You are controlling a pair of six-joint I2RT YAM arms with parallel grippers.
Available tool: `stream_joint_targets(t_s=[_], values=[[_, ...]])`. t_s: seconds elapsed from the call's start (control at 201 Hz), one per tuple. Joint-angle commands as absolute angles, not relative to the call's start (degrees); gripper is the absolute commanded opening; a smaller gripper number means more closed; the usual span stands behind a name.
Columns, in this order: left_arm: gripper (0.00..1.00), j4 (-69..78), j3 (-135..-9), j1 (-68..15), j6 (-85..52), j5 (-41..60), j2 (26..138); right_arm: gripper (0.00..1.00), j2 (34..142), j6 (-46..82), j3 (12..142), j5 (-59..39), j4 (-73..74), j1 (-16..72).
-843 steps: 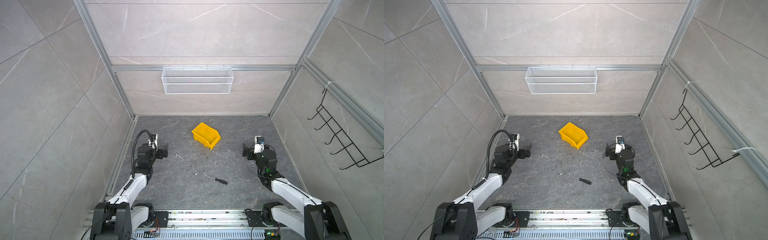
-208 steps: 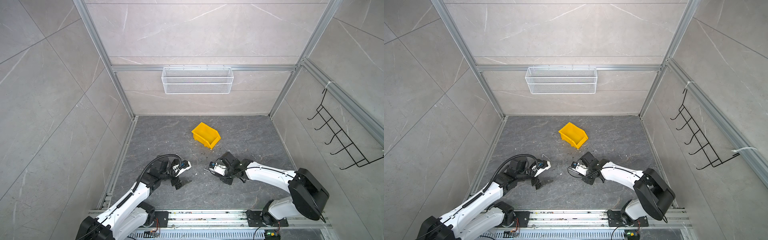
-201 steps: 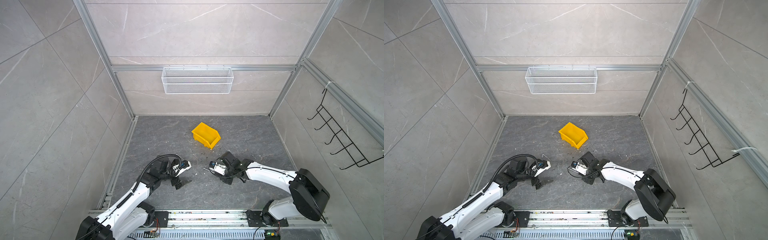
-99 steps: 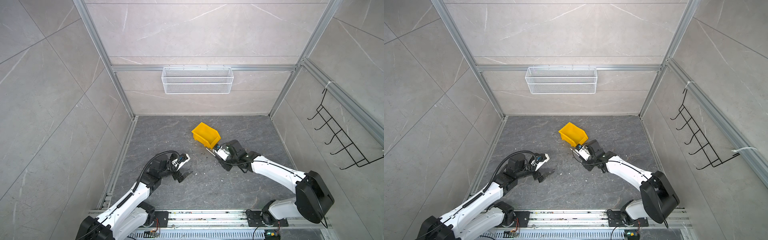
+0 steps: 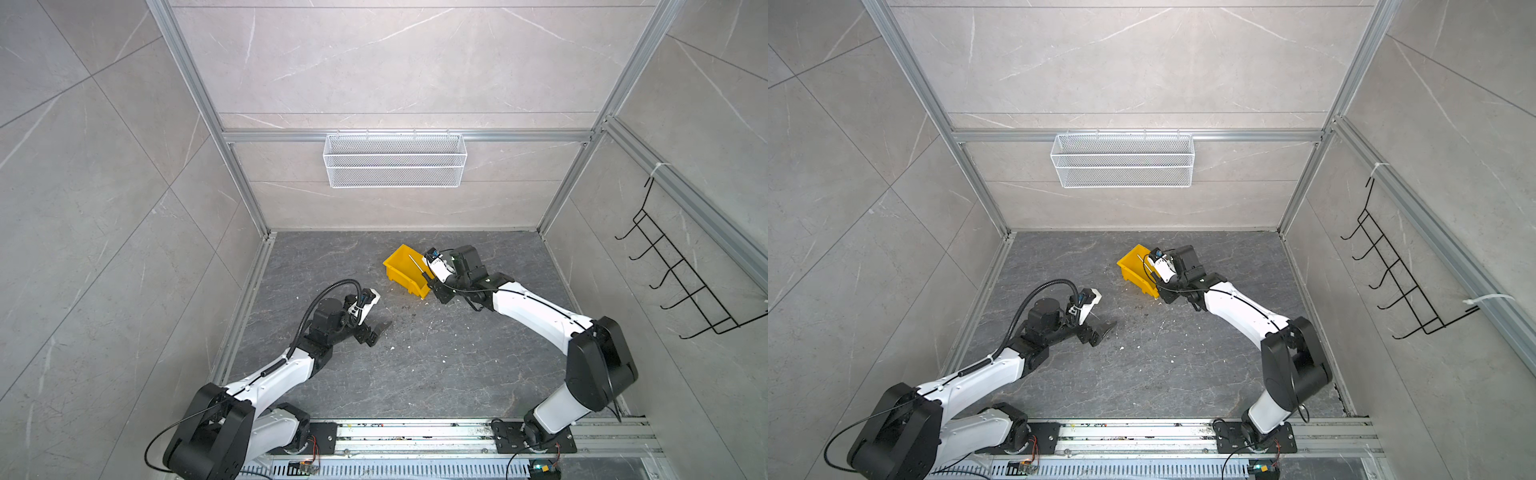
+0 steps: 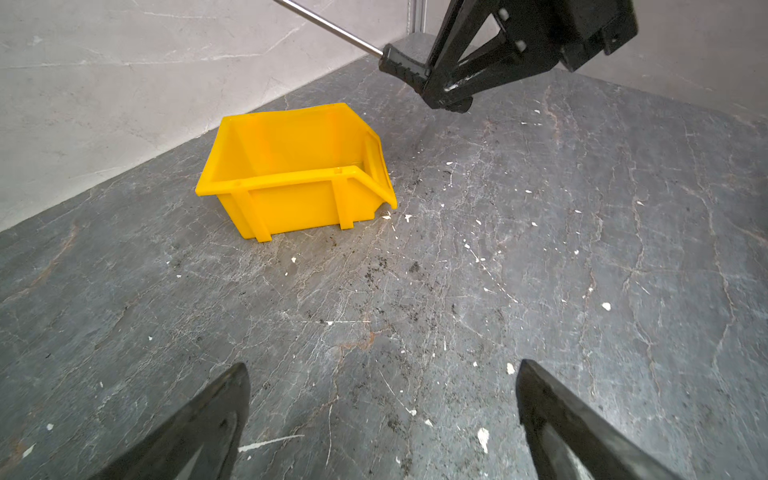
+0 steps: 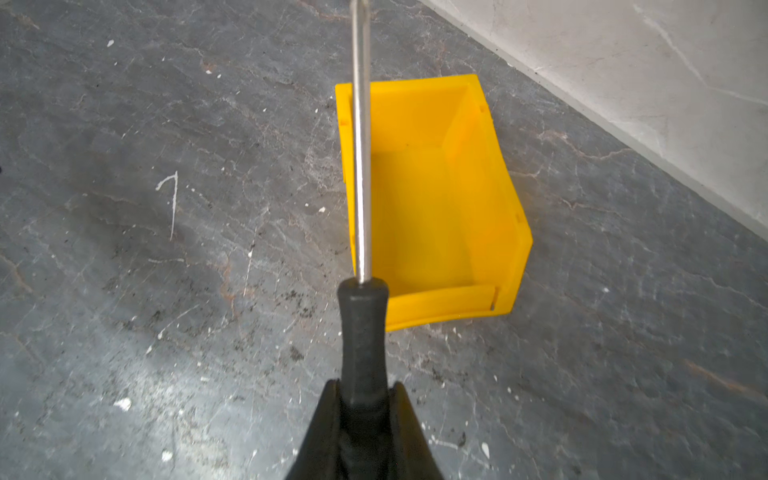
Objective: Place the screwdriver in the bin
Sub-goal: 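Lift the screwdriver with the right gripper and carry it over the yellow bin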
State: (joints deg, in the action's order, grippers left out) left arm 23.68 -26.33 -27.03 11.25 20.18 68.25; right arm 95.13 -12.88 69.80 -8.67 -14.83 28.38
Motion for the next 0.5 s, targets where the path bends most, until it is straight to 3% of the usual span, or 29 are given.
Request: stream_joint_targets(t_s=[0.0, 0.493], values=[[1.00, 31.46, -28.97, -27.25, 7.63, 18.01, 70.32, 0.00, 99.21, -14.60, 74.05, -10.89, -13.20, 28.11], [1.00, 30.24, -28.80, -27.25, 7.95, 17.48, 70.66, 0.00, 114.22, -15.43, 83.34, -14.76, -8.72, 25.10]])
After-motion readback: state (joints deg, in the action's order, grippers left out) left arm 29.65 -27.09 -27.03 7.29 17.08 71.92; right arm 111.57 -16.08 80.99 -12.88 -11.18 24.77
